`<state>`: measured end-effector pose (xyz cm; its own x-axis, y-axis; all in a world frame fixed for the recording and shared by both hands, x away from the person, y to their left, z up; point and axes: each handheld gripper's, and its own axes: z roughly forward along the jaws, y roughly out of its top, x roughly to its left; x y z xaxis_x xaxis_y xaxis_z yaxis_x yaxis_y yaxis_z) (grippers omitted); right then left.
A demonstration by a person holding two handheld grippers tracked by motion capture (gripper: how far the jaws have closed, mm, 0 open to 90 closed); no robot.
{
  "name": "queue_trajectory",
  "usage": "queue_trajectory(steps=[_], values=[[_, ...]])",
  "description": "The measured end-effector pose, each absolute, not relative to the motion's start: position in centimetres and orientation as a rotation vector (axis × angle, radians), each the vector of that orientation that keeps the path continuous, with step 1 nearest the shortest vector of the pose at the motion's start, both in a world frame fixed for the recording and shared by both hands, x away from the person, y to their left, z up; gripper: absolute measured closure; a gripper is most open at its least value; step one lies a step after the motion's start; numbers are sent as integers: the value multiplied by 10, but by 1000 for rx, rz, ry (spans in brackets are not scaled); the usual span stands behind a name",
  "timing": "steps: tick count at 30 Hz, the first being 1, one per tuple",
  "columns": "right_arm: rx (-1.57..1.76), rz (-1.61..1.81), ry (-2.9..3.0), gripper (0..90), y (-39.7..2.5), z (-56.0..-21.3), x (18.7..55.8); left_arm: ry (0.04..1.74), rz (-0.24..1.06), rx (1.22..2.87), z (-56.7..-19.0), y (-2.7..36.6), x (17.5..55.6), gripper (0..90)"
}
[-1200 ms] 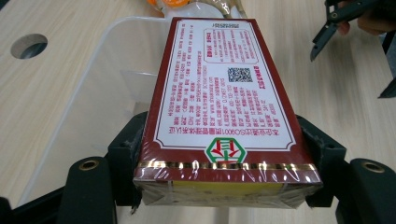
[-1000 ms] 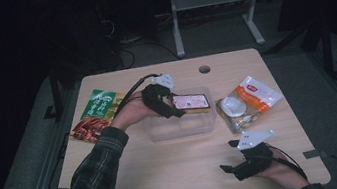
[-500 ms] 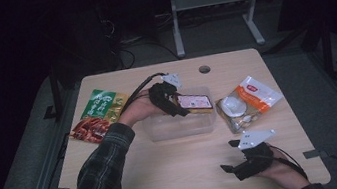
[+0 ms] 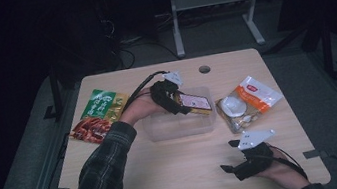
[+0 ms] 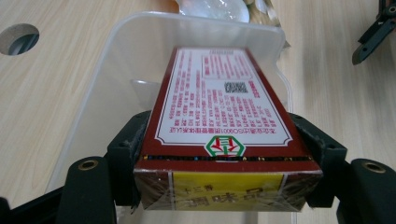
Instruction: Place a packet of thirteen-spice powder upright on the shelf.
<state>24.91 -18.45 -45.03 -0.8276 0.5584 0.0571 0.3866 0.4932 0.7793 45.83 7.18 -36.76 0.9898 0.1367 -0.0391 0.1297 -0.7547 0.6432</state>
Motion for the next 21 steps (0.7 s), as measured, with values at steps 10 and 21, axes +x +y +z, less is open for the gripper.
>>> queue_trajectory(steps=[10, 21], values=[[810, 1247, 2534, 143, -184, -450, 249, 167, 31, 2416, -361, 63, 462, 307], [803, 1251, 2540, 143, -184, -451, 249, 151, 25, 2388, -357, 48, 467, 301]])
